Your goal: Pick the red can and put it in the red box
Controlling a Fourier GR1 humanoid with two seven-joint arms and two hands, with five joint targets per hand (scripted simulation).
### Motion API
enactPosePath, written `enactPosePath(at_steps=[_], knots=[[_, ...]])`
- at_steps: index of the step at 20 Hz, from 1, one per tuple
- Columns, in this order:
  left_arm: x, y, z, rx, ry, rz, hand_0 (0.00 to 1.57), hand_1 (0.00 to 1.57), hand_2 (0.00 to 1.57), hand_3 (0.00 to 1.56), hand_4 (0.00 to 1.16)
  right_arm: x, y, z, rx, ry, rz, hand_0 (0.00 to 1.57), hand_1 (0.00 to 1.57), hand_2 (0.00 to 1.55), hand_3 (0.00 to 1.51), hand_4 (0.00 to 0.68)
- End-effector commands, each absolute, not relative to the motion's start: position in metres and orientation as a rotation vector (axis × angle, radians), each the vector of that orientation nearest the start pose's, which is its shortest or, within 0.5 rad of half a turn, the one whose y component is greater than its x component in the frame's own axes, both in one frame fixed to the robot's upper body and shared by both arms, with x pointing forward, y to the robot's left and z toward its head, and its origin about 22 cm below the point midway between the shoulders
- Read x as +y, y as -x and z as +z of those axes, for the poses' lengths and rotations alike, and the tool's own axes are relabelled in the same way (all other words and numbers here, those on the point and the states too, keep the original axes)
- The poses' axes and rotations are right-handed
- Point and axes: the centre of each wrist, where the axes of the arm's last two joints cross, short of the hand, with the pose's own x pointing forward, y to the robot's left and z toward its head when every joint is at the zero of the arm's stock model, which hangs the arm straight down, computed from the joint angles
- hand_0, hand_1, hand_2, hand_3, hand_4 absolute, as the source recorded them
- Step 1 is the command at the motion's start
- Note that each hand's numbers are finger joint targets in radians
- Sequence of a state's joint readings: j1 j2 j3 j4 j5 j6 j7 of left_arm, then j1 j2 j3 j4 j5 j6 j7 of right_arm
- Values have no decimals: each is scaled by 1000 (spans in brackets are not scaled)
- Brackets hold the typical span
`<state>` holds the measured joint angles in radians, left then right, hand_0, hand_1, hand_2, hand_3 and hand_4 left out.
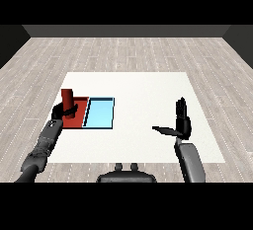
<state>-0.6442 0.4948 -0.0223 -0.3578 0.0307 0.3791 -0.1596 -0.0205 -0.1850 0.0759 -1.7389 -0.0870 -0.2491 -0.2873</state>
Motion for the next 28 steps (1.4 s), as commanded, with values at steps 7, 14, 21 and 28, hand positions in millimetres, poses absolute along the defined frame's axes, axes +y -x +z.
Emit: enactPosePath(at_steps=[7, 14, 21, 28], knots=[[393, -342, -37, -1016, -672, -224, 0, 0, 0, 0, 629, -243, -253, 43, -2040, 227, 8, 0, 0, 0, 0, 0], [394, -348, -29, -967, -820, -250, 0, 0, 0, 0, 0, -245, -244, 23, -2041, 189, -42, 0, 0, 0, 0, 0], [403, -359, -3, -1389, -768, 103, 0, 0, 0, 0, 0, -254, -249, 39, -2058, 144, -64, 0, 0, 0, 0, 0], [323, -399, 23, -2006, -222, 294, 0, 0, 0, 0, 0, -234, -254, 42, -2059, -45, -16, 0, 0, 0, 0, 0]])
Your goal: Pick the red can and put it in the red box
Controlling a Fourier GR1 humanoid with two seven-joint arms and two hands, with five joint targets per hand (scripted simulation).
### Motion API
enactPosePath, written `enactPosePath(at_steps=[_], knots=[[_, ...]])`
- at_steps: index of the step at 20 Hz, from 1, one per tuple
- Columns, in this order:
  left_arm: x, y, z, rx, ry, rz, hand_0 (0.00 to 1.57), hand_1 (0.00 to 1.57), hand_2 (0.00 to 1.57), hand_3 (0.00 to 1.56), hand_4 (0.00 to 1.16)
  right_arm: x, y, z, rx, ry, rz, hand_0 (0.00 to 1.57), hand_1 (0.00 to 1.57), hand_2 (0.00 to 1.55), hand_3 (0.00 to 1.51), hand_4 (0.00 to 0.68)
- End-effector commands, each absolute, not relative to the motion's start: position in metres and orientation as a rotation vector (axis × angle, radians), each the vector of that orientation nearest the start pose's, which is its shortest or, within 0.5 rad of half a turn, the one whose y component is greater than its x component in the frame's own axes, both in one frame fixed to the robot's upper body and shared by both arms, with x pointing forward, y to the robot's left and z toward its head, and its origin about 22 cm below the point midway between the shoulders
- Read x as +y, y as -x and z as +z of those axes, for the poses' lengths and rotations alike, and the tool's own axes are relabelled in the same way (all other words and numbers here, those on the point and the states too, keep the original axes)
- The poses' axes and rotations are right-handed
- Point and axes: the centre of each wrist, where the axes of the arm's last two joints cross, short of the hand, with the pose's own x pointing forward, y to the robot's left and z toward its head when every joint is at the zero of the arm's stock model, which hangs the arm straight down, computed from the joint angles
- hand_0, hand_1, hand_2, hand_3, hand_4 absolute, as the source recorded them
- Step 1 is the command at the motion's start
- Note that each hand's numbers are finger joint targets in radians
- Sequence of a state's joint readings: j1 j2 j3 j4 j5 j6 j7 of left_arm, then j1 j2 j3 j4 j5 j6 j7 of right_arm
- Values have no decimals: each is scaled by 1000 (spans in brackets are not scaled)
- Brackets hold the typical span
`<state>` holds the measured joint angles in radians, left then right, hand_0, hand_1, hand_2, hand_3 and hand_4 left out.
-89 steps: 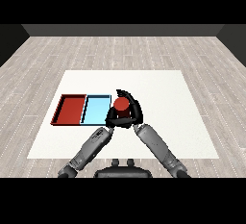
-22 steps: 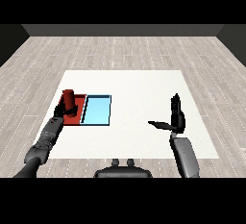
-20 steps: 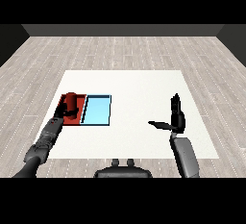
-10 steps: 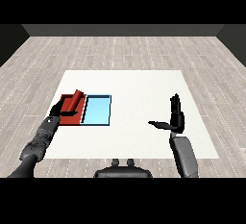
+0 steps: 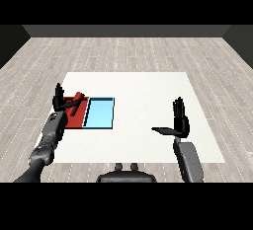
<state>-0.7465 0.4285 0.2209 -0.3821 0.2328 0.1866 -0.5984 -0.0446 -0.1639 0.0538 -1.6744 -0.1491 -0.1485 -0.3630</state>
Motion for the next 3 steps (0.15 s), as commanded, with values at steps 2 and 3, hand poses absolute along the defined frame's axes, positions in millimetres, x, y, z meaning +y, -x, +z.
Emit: enactPosePath(at_steps=[2, 3], knots=[[305, -400, 24, -2063, -113, 242, 0, 0, 0, 0, 0, -246, -238, 29, -2040, -78, -36, 0, 0, 0, 0, 0], [299, -391, 12, -2062, -108, 271, 0, 0, 0, 0, 0, -224, -250, 31, -2053, -96, -16, 0, 0, 0, 0, 0]])
